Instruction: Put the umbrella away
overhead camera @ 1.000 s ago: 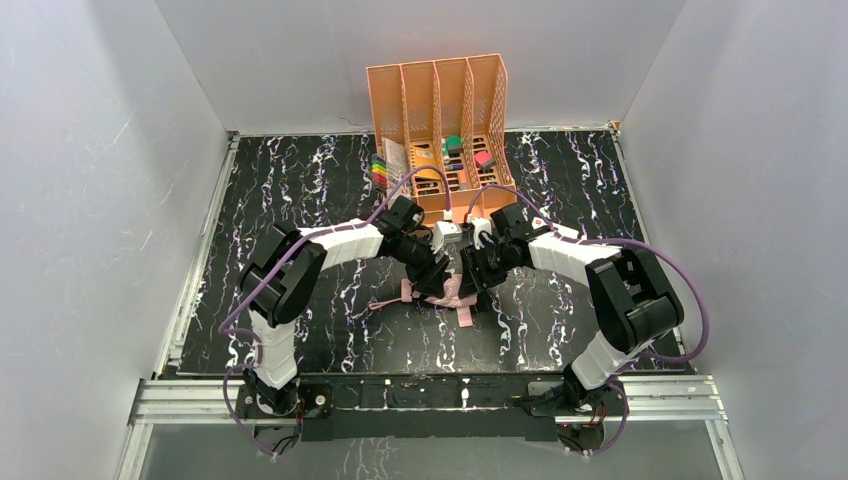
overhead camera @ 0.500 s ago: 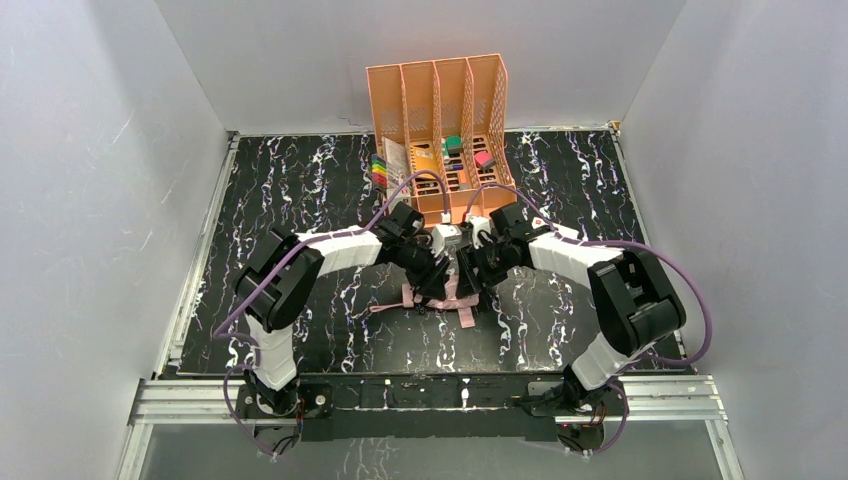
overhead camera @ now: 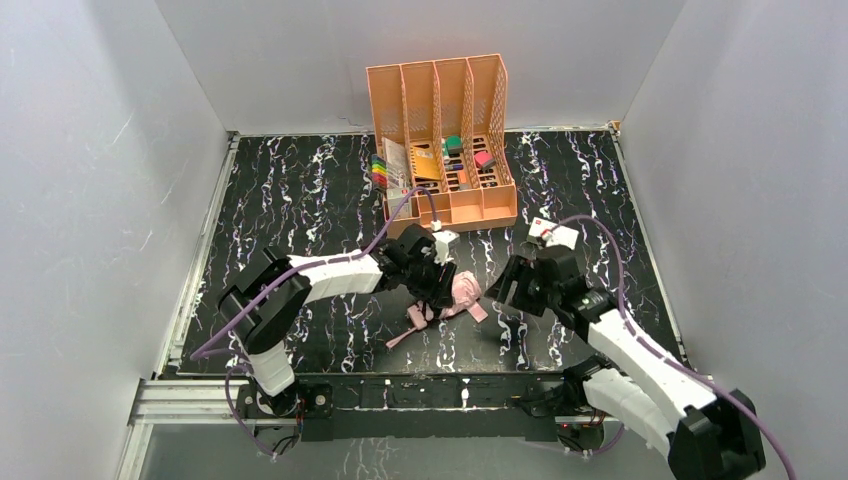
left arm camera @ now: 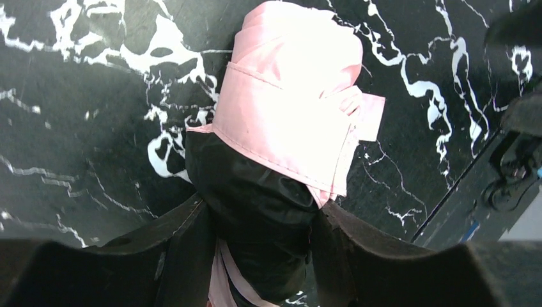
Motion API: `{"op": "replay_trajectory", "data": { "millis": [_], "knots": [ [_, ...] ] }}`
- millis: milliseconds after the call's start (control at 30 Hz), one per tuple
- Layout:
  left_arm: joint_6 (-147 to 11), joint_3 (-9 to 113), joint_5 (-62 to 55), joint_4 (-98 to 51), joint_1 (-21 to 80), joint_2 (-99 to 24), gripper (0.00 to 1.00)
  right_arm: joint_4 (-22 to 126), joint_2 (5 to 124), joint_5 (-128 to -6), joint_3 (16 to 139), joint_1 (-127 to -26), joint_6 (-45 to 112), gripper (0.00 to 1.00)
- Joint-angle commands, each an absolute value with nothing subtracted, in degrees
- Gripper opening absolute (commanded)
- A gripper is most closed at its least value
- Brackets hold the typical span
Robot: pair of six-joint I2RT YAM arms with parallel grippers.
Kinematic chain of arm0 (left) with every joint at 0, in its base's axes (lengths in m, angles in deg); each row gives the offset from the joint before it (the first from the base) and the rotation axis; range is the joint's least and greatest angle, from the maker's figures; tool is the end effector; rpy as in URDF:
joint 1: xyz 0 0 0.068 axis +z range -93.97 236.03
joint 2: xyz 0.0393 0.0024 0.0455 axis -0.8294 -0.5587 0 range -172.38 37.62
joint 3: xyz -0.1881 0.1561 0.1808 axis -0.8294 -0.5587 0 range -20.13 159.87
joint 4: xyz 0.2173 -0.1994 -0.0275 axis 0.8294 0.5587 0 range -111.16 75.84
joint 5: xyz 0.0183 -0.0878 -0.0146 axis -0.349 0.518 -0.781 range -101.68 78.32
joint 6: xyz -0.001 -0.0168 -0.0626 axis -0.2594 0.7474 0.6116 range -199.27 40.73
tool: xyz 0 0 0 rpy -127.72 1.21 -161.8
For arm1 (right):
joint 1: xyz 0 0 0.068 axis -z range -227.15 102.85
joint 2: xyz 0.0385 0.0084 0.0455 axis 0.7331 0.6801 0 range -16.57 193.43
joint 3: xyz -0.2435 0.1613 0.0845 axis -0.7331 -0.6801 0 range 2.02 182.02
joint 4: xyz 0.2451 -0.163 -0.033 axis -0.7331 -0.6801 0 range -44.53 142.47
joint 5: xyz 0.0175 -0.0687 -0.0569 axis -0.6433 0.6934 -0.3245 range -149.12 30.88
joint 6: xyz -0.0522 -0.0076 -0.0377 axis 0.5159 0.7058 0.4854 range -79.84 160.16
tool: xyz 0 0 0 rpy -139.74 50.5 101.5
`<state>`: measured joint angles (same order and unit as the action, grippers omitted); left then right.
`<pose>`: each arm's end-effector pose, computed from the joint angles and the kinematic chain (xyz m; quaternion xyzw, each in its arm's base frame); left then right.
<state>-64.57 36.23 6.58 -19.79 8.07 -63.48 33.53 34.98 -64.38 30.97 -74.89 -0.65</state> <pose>0.2588 -0.3105 0.1604 0.3189 0.8605 -0.3176 0.2386 0.1856 0.1029 0.2099 0.0850 0.9072 0.2655 0.3152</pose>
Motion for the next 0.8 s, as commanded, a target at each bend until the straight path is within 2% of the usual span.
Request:
{"op": "replay_trajectory", "data": {
  "millis": [0,400,633,767],
  "knots": [
    [-52.08,29.99,-8.45,-11.19,5.27,-64.56,0.0,34.61,29.22,-63.88,25.75,-74.82,-12.93,0.75],
    [-49.01,28.22,-8.09,-14.75,4.33,-64.6,0.0,40.33,34.07,-67.46,21.61,-74.76,-17.18,0.76],
    [-48.69,27.8,-10.35,-15.14,3.87,-64.19,0.0,45.8,35.97,-66.31,17.67,-74.81,-24.63,0.64],
    [-47.93,27.52,-13.22,-14.79,3.91,-63.45,0.0,49.21,38.23,-66.03,16.1,-74.81,-28.51,0.6]
  ]
}}
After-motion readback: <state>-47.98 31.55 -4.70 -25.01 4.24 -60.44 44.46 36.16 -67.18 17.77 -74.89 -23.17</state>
